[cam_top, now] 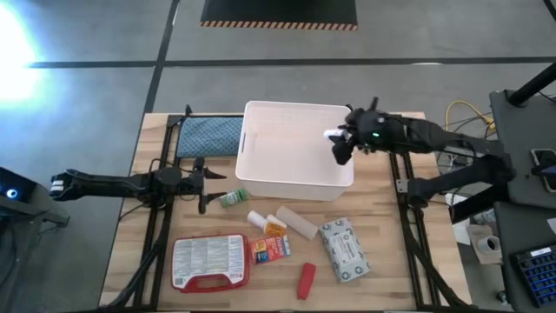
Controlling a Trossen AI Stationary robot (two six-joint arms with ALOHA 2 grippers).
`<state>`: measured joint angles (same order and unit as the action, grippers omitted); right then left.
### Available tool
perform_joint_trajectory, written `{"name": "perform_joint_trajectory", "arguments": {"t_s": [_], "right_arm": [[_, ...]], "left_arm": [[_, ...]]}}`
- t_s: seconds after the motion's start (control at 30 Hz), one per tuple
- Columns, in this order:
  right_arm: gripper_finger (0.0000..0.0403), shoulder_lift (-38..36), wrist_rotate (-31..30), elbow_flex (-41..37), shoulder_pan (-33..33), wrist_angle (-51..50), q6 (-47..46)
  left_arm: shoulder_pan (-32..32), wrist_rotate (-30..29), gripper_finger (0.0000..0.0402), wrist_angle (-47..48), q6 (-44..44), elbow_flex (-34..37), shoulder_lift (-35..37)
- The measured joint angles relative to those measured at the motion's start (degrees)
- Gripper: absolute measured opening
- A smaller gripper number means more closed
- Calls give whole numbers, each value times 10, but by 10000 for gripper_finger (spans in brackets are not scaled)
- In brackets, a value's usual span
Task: Pick & place medical supplies in basket/bin
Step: Put the right white medicine bottle into the white bin, then put the green medicine bottle into the white bin
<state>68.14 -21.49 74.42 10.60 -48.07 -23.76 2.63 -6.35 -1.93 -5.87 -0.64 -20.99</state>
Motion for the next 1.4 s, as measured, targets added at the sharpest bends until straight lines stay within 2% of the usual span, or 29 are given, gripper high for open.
{"name": "perform_joint_trajectory", "arguments": {"t_s": [0.13,0.43,0.7,0.8,0.93,1.07,1.23,1.4], "right_arm": [[257,56,-9,52,8,-53,41],[302,83,-11,114,-10,5,98],[298,46,-7,125,-12,-1,106],[294,38,16,125,-21,-3,103],[290,35,47,125,-41,-23,68],[291,39,49,123,-67,-66,36],[287,45,49,115,-90,-90,-3],[280,45,11,99,-96,-78,-55]], "left_arm": [[0,0,242,0,0,0,0],[0,0,242,0,0,0,0],[0,0,242,0,0,0,0],[0,0,242,0,0,0,0],[0,0,242,0,0,0,0],[0,-6,242,0,-1,0,0],[0,-47,242,-3,-120,0,0],[0,-47,242,-2,-130,0,0]]}}
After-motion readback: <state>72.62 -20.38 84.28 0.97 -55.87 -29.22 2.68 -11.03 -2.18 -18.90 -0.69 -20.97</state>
